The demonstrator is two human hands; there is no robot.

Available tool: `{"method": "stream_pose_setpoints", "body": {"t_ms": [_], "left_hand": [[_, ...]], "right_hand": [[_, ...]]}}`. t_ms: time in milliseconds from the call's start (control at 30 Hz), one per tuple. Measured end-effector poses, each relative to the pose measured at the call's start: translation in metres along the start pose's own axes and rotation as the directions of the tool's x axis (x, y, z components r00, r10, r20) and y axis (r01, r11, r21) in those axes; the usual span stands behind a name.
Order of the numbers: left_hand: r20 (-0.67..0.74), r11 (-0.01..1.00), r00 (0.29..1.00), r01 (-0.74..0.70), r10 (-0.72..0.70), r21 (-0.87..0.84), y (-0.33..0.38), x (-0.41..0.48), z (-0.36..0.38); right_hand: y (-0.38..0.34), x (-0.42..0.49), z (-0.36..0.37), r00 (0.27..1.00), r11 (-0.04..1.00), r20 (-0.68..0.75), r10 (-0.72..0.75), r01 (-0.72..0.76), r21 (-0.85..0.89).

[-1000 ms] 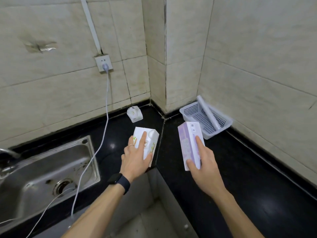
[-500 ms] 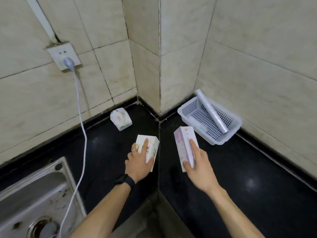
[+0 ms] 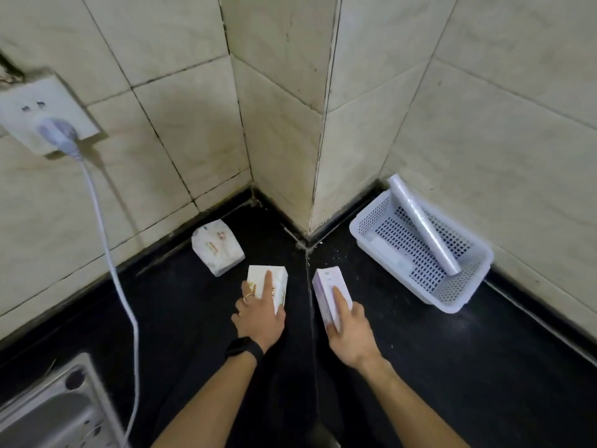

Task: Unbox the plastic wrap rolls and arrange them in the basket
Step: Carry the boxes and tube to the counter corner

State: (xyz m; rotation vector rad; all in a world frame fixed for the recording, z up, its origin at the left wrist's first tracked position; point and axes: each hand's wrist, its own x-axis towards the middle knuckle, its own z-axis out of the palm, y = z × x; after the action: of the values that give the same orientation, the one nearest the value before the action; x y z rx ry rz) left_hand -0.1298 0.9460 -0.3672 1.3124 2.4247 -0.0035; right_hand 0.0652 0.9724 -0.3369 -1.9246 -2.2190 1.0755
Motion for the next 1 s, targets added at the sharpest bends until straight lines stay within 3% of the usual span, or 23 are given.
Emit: {"method": "stream_pose_setpoints", "body": {"t_ms": [267, 433, 533, 667, 767, 867, 1000], "left_hand": [[-0.052, 0.998, 0.996, 0.065, -0.066, -0.02, -0.014, 0.036, 0.022], [-0.085, 0.995, 0.993, 0.091, -0.087, 0.04, -0.01, 0.037, 0.034], [-0.026, 0.995, 0.995, 0.098, -0.098, 0.033, -0.009, 0.041, 0.036], [0.052, 0.996, 0.994, 0.093, -0.092, -0.001, -0.009, 0.041, 0.034], [0.033, 0.995, 0.995, 0.091, -0.093, 0.048, -0.012, 0.044, 0.032], [0.14, 0.996, 0.988, 0.073, -0.067, -0.041, -0.012, 0.047, 0.014], [0.035, 0.994, 0.999, -0.006, 0.01, -0.112, 0.001, 0.033, -0.017]], "right_hand": [[-0.024, 0.054, 0.032, 0.991, 0.998, -0.128, -0.049, 0.042, -0.055], [-0.023, 0.067, 0.052, 0.998, 0.975, -0.046, -0.048, 0.037, -0.22], [-0.02, 0.069, 0.059, 0.997, 0.945, -0.049, -0.059, 0.04, -0.325], [-0.019, 0.07, 0.054, 1.0, 0.961, 0.001, -0.011, 0.011, -0.276], [-0.019, 0.07, 0.042, 0.996, 0.969, 0.083, 0.024, -0.003, -0.246], [-0.021, 0.065, 0.02, 0.993, 0.978, 0.119, 0.02, 0.006, -0.208], [-0.005, 0.025, -0.017, 1.0, 0.996, 0.021, -0.002, 0.004, -0.094]]}}
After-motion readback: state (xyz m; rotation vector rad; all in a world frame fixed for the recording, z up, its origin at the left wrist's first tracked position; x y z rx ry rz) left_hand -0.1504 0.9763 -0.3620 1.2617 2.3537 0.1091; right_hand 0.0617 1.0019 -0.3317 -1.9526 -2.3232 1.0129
